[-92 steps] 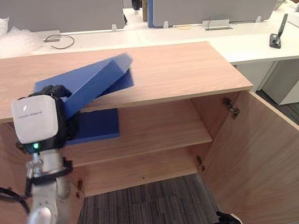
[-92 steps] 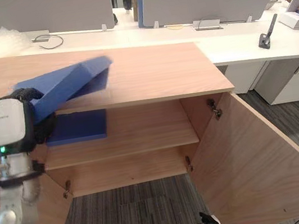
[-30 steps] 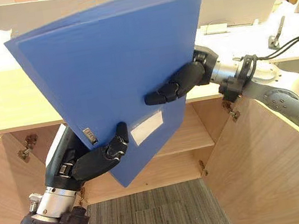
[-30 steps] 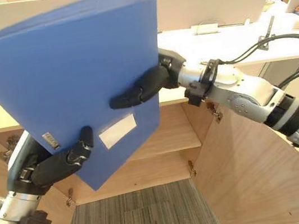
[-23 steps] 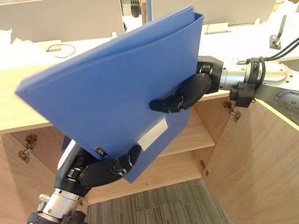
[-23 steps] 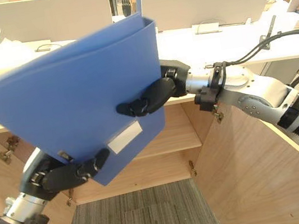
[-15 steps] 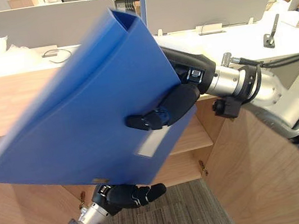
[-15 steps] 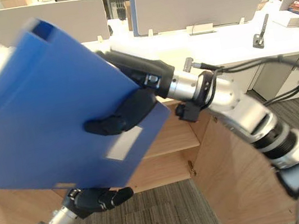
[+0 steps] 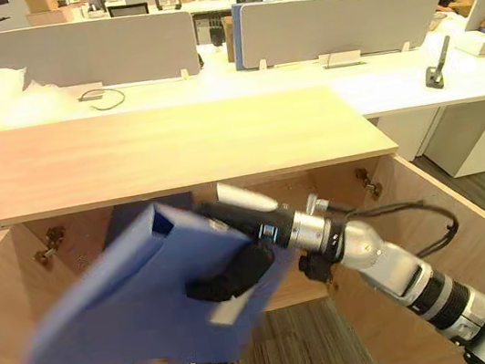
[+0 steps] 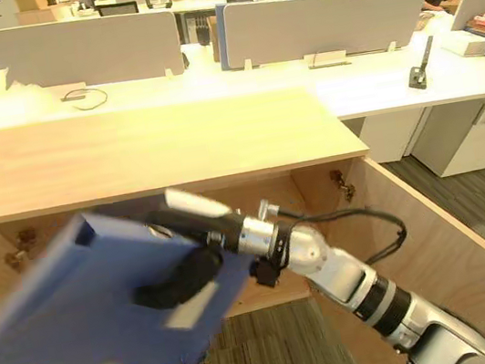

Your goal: Walk over to the cabinet, pick up the folder, carry it to the office cabinet, place the folder inside the office cabinet, then close the office cabinet door

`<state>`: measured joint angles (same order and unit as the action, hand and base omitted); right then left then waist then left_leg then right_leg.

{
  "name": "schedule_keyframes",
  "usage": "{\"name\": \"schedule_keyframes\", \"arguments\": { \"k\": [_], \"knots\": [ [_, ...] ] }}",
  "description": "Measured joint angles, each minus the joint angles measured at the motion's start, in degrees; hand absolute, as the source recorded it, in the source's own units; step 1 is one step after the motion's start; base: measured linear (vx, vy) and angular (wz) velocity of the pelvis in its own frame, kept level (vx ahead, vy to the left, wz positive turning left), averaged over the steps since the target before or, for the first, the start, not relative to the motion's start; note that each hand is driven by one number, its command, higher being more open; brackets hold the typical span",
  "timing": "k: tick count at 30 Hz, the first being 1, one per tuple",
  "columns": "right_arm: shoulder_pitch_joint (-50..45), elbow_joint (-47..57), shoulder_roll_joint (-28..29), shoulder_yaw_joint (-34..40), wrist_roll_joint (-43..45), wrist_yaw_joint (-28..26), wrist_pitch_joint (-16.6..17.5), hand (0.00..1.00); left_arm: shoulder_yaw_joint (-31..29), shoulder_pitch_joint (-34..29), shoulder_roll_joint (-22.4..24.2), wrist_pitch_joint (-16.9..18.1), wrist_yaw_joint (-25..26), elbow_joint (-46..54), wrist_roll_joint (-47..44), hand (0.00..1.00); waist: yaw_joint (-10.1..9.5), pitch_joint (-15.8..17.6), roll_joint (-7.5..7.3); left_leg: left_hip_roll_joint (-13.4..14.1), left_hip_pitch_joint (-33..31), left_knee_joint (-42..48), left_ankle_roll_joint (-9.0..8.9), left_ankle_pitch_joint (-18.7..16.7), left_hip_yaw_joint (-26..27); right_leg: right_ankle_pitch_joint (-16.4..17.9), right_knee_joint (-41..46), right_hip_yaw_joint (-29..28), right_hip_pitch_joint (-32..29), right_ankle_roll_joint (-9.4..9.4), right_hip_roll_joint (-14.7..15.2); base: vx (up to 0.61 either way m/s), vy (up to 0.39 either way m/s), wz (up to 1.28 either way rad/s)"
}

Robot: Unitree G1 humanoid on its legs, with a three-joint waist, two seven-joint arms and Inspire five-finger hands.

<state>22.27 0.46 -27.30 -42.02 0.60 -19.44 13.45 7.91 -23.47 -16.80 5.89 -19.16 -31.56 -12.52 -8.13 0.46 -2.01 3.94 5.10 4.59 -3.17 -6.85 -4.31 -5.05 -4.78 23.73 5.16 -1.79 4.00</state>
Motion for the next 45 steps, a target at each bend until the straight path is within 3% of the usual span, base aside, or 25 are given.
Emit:
{"name": "schedule_keyframes", "arguments": {
  "k": [3,7,11,14,19,21,25,32,34,35,37,39,45],
  "knots": [
    [-0.8,-12.8,1.2,-3.9,-5.2,0.1,-3.0,0.00,-7.7,4.3,5.6,0.5,5.7,-11.6,4.3,1.00,-1.30,2.4,0.11,0.0,-0.9,0.2,-0.11,0.1,-1.4,0.0,0.0,1.4,0.0,0.04,-0.1,-0.03,-0.008,0.18],
    [-0.6,-24.1,7.8,-2.9,-8.0,3.3,-4.6,0.00,-14.1,9.4,9.2,1.0,12.1,-21.2,6.6,1.00,-1.61,4.1,1.75,0.1,-1.1,0.0,-0.22,0.2,-2.0,0.1,-0.1,1.9,-0.2,-0.04,-0.3,0.01,0.002,0.09],
    [0.1,-39.8,18.0,5.4,-9.4,6.4,-8.3,0.00,-18.4,9.7,11.3,1.2,16.8,-22.5,7.5,1.00,-2.97,5.0,2.00,0.0,-1.4,-0.1,-0.29,0.3,-3.6,0.2,-0.1,3.2,-0.2,-0.17,-0.3,0.06,0.024,0.19],
    [2.2,-49.5,23.7,14.4,0.6,11.7,-10.9,0.00,-21.0,9.8,12.4,1.0,17.7,-22.6,7.5,1.00,-3.90,5.8,1.66,-0.7,-1.8,0.1,-0.08,0.5,-4.4,0.2,-0.1,4.1,-0.2,-0.27,0.3,0.03,0.066,0.15],
    [7.4,-55.6,29.2,32.0,33.3,19.8,-12.2,0.00,-24.9,9.8,12.7,-0.8,19.1,-23.2,7.3,1.00,-4.86,8.6,1.62,-2.0,-2.4,0.6,0.38,0.8,-4.8,-0.2,-0.1,4.6,-0.2,-0.78,1.5,-0.03,0.057,0.07],
    [8.9,-55.6,30.6,37.4,44.4,21.6,-11.4,0.00,-25.2,9.7,12.7,-1.4,19.6,-23.4,6.2,1.00,-5.60,9.1,1.54,-2.3,-2.7,0.6,0.56,1.0,-5.4,-0.3,-0.1,5.2,-0.2,-0.94,1.8,-0.05,0.036,0.16],
    [12.4,-54.9,32.5,46.3,64.7,24.5,-5.8,0.00,-25.2,8.6,12.8,-2.6,20.9,-23.4,3.3,1.00,-7.32,9.6,0.83,-2.5,-4.3,0.7,0.74,1.4,-7.5,0.0,-0.1,7.6,-0.4,-1.32,2.3,-0.04,0.006,0.27],
    [14.3,-48.8,34.0,52.3,72.4,27.3,-1.4,0.00,-25.0,8.5,13.9,-2.7,21.6,-20.8,2.9,1.00,-9.91,9.9,0.71,-2.4,-7.8,4.1,0.17,0.3,-9.4,1.0,0.2,10.3,-1.4,-1.50,2.1,0.02,0.008,0.18],
    [14.6,-47.0,33.6,54.4,74.6,28.0,0.1,0.00,-24.5,8.5,14.6,-2.7,21.5,-19.2,3.0,1.00,-10.27,10.8,1.53,-2.3,-10.8,9.0,0.00,-1.6,-9.9,3.3,4.4,11.4,-3.1,-1.47,2.7,0.02,0.072,0.31],
    [15.1,-45.8,33.4,56.4,76.1,28.6,1.3,0.00,-23.6,8.5,14.9,-2.7,21.4,-18.1,3.0,1.00,-10.27,11.8,2.27,-2.4,-13.0,12.9,-0.18,-3.0,-10.2,6.1,10.0,12.4,-5.1,-1.61,3.9,-0.01,0.124,0.41],
    [17.1,-44.7,33.0,59.1,77.3,29.3,2.5,0.00,-21.8,8.5,14.7,-2.7,21.4,-17.0,2.9,1.00,-10.35,13.1,2.92,-3.0,-17.0,18.8,-0.10,-5.3,-10.6,11.1,19.8,13.5,-9.4,-1.60,6.9,-0.04,0.115,0.35],
    [21.5,-43.8,30.2,61.4,78.5,30.6,3.6,0.00,-19.6,8.8,14.8,-2.5,21.2,-15.4,2.9,1.00,-10.26,15.5,4.12,-4.7,-22.5,27.0,0.39,-8.4,-10.8,16.4,31.8,15.3,-14.9,-1.61,11.8,-0.10,0.064,0.25],
    [30.5,-42.3,22.8,63.9,78.5,33.9,5.3,0.00,-17.9,8.9,14.9,-2.7,21.0,-14.7,3.0,1.00,-9.78,20.0,6.75,-8.1,-31.9,42.1,1.02,-13.7,-11.1,24.0,49.3,15.7,-22.3,-1.60,19.5,-0.13,0.009,0.20]
  ]
}}
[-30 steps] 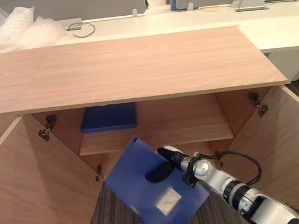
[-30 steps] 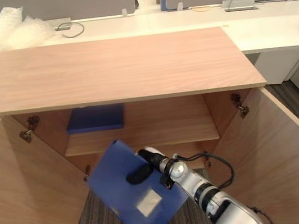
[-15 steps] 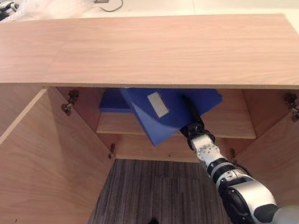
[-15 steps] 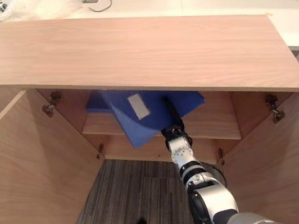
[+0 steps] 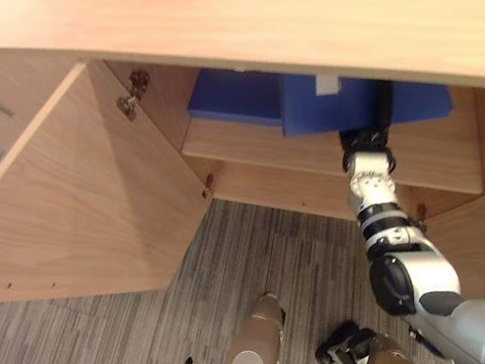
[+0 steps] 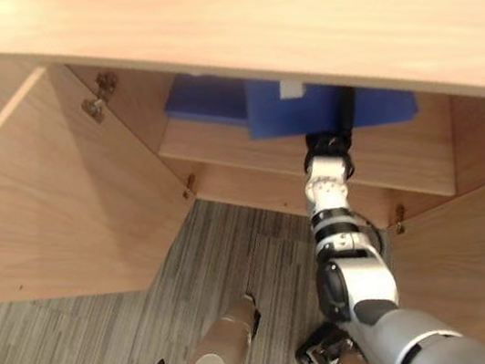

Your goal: Walk over to the cabinet, pick up the folder, carry it to the office cabinet, place the folder inside the office cabinet, then close the office cabinet door

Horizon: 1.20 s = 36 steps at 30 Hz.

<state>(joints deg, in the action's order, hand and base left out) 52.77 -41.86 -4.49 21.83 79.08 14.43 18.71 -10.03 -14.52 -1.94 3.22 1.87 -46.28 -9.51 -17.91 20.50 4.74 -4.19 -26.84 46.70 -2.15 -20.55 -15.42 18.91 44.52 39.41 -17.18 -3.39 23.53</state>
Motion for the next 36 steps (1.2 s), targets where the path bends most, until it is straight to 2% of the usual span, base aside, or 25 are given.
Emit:
{"name": "schedule_keyframes", "arguments": {
  "k": [3,6,11,16,19,21,30,31,36],
  "knots": [
    [4.5,0.1,-3.7,1.7,0.5,1.4,0.7,0.00,0.2,0.1,-0.1,-0.1,-0.3,0.1,0.0,1.00,0.24,1.6,0.92,-2.1,-6.2,8.8,-0.17,-3.2,0.2,4.3,10.3,0.1,-4.9,0.35,4.8,-0.13,0.011,0.18],
    [7.4,0.5,-6.8,2.5,2.2,2.5,2.0,0.00,0.5,0.4,-0.5,-0.1,-0.6,0.1,0.1,1.00,0.62,3.0,1.57,-3.5,-10.8,14.7,-0.32,-5.1,0.3,7.0,17.0,-0.3,-8.5,0.67,7.8,-0.13,0.036,0.20],
    [10.1,0.3,-10.7,4.5,2.5,5.0,2.7,0.00,3.6,0.6,-1.9,-0.2,-0.6,0.1,0.2,1.00,0.87,4.3,2.42,-5.1,-15.4,18.6,-0.43,-5.7,0.5,8.9,22.3,-0.5,-12.4,1.09,11.0,-0.08,0.026,0.13],
    [12.3,-2.7,-14.7,4.3,4.9,7.0,3.2,0.00,7.3,0.6,-2.9,-0.2,-0.7,0.3,0.1,1.00,1.08,4.6,3.04,-6.0,-17.1,18.8,-0.50,-5.4,0.4,9.3,23.6,-0.3,-13.9,1.62,12.4,0.03,-0.003,0.09],
    [14.7,-3.2,-18.2,4.0,6.7,8.5,4.2,0.00,9.4,1.1,-2.9,-0.3,-0.7,1.5,0.2,1.00,1.19,5.3,4.03,-6.4,-18.9,19.4,-0.58,-5.3,0.2,9.6,24.5,0.1,-15.4,2.13,13.1,0.10,-0.014,0.07],
    [15.7,-4.4,-19.2,4.0,6.8,8.9,4.7,0.00,9.6,1.5,-2.9,-0.3,-0.6,1.7,0.2,1.00,1.34,5.5,4.06,-6.8,-19.1,19.4,-0.58,-5.3,0.2,9.7,25.1,0.2,-15.7,2.18,13.8,0.14,-0.027,0.09],
    [16.4,-9.4,-26.0,-0.9,6.9,11.0,2.6,0.00,10.6,2.5,-3.4,-0.3,-0.6,3.0,0.2,1.00,2.70,6.9,4.68,-8.4,-21.2,21.4,-0.65,-5.6,0.2,10.8,27.5,1.2,-16.5,2.02,16.2,0.11,-0.014,0.08],
    [16.7,-9.5,-26.7,-1.0,7.0,11.0,2.7,1.00,11.0,2.5,-3.7,-0.3,-0.6,3.2,0.2,1.00,2.73,6.9,4.72,-8.6,-21.8,22.2,-0.72,-5.8,0.2,11.1,28.2,1.1,-16.9,2.08,16.5,0.08,-0.009,0.04],
    [18.6,-9.6,-28.6,-1.0,8.7,11.3,3.0,1.00,11.0,2.5,-5.0,-0.9,0.0,3.3,0.2,1.00,2.75,7.4,5.15,-8.8,-24.8,27.5,-1.11,-7.8,0.2,13.4,33.2,0.1,-19.2,2.59,17.7,0.07,-0.023,0.01]
  ]
}}
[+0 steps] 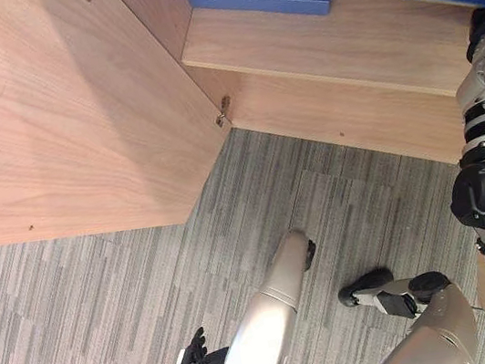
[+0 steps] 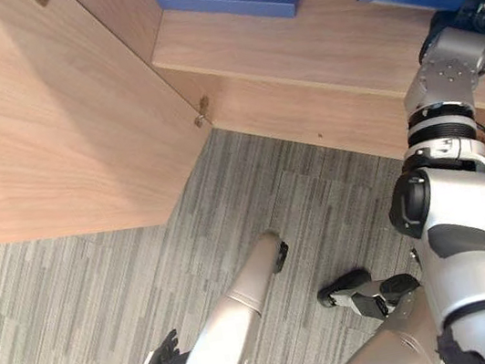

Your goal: Walk over to the cabinet, pick up the folder, carry it to the office cabinet, place the folder inside the office cabinet, then close the office cabinet door

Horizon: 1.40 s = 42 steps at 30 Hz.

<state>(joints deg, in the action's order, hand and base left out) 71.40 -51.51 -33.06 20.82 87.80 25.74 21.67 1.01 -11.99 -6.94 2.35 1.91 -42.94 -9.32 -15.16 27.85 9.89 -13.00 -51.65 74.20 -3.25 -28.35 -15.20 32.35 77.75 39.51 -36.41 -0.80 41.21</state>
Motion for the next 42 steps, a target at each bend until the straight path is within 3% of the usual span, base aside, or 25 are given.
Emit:
{"name": "schedule_keyframes", "arguments": {
  "k": [8,14,25,28,32,34,37,42],
  "knots": [
    [0.5,-0.2,-0.5,-0.9,-0.2,0.0,0.0,1.00,0.3,0.2,0.0,-0.1,0.2,0.0,0.0,1.00,0.28,0.0,0.02,0.6,-1.3,1.6,-0.22,-0.4,0.3,0.7,1.7,-0.6,-1.5,0.42,0.0,0.04,-0.039,-0.04],
    [0.6,-0.3,-0.4,-1.9,-2.7,0.0,-2.0,1.00,0.3,0.3,0.1,-0.3,0.5,-0.2,-0.1,1.00,0.52,0.0,-0.02,1.3,0.9,-0.5,-0.39,-0.3,0.2,0.5,-0.3,-0.3,0.1,0.48,-1.1,0.08,-0.052,-0.04],
    [0.2,-6.1,-1.4,-14.2,-17.2,-3.3,-15.0,1.00,-0.3,0.6,0.3,-0.2,0.2,0.2,-0.1,1.00,3.25,0.6,-2.44,3.8,7.2,-6.7,-0.42,-0.2,0.4,-0.7,-6.6,1.3,5.4,-0.08,-4.3,0.13,-0.054,-0.07],
    [0.0,-7.9,-3.9,-19.7,-25.9,-5.6,-19.4,1.00,-0.4,0.6,0.3,0.1,0.0,1.3,-0.1,1.00,3.29,0.7,-2.76,4.6,7.7,-7.5,-0.41,-0.2,0.6,-1.1,-7.8,1.3,5.7,-0.24,-5.1,0.12,-0.028,-0.08],
    [-1.2,-12.5,-6.5,-27.1,-46.0,-13.2,-27.3,1.00,-1.0,0.2,0.1,0.2,-1.2,2.3,0.0,1.00,3.79,0.8,-3.60,5.5,9.7,-8.4,-0.41,-0.2,0.9,-1.4,-9.3,2.2,7.8,0.06,-6.0,0.11,-0.025,-0.08],
    [-3.8,-13.1,-9.8,-34.1,-66.8,-21.5,-29.1,1.00,-1.5,-0.5,-0.9,0.7,-3.2,3.5,1.1,1.00,3.90,0.6,-4.84,6.0,10.8,-9.2,-0.40,-0.2,1.3,-1.5,-10.1,2.5,8.7,0.06,-6.3,0.10,-0.027,-0.09],
    [-6.3,-13.0,-11.6,-34.5,-81.7,-26.0,-29.7,1.00,-1.6,-0.7,-2.1,0.8,-4.8,3.9,1.4,1.00,3.70,0.1,-5.95,6.9,10.8,-9.3,-0.39,-0.2,1.8,-1.5,-10.6,2.5,8.7,0.12,-6.9,0.06,-0.015,-0.06],
    [-12.0,-11.6,-13.2,-33.1,-90.1,-28.4,-27.7,1.00,-1.6,-0.8,-2.2,0.7,-6.3,4.6,3.1,1.00,3.95,0.0,-6.48,7.1,11.1,-9.8,-0.35,-0.2,2.1,-1.5,-10.8,2.5,8.8,0.11,-7.0,0.04,-0.002,-0.03]
  ]
}}
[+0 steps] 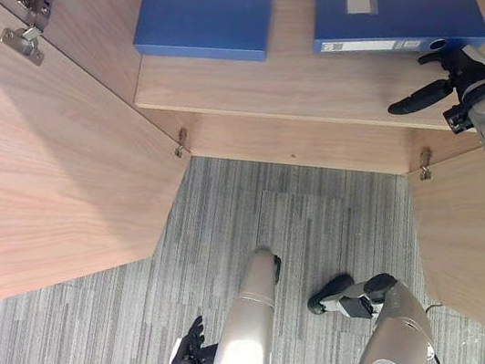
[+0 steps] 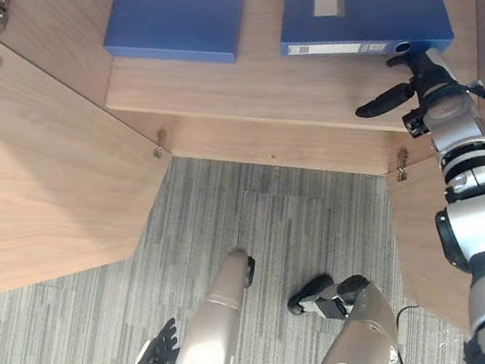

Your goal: Walk over to the cabinet, pick up the folder, carry it to the office cabinet, place the folder inside the office cabinet, then close the office cabinet door

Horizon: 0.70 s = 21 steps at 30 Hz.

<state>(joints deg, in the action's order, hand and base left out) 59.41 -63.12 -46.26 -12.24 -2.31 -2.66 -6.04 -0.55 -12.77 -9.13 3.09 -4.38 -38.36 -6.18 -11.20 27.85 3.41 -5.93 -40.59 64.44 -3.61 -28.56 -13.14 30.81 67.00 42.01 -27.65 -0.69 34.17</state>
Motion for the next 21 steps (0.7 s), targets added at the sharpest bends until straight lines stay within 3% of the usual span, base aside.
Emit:
{"name": "schedule_keyframes", "arguments": {
  "k": [11,16,21],
  "knots": [
    [-5.1,2.3,-0.6,2.0,-2.2,-4.3,2.2,1.00,-0.5,-0.5,0.1,-0.1,-0.3,0.6,0.1,1.00,-0.86,-0.3,-0.57,0.8,0.6,-0.5,0.01,0.0,0.8,-0.3,-0.4,-0.6,-0.1,0.17,-0.5,0.01,0.004,-0.03],
    [-8.3,6.2,4.3,-2.9,-11.2,-3.6,2.3,1.00,-0.7,-1.5,0.3,-0.1,0.1,0.1,0.1,1.00,-0.22,-1.4,-2.44,2.7,3.0,-3.6,0.22,0.2,1.9,-1.7,-3.7,-1.2,0.6,0.28,-2.7,0.04,-0.020,-0.18],
    [-9.1,7.4,9.3,-7.0,-13.4,-3.6,2.2,1.00,-0.7,-1.5,0.0,-0.1,0.2,-2.7,0.1,1.00,0.62,-2.0,-3.41,5.3,7.6,-9.0,0.21,1.5,4.0,-4.6,-9.6,-1.6,3.0,0.43,-6.0,0.07,-0.036,-0.35]
  ]
}}
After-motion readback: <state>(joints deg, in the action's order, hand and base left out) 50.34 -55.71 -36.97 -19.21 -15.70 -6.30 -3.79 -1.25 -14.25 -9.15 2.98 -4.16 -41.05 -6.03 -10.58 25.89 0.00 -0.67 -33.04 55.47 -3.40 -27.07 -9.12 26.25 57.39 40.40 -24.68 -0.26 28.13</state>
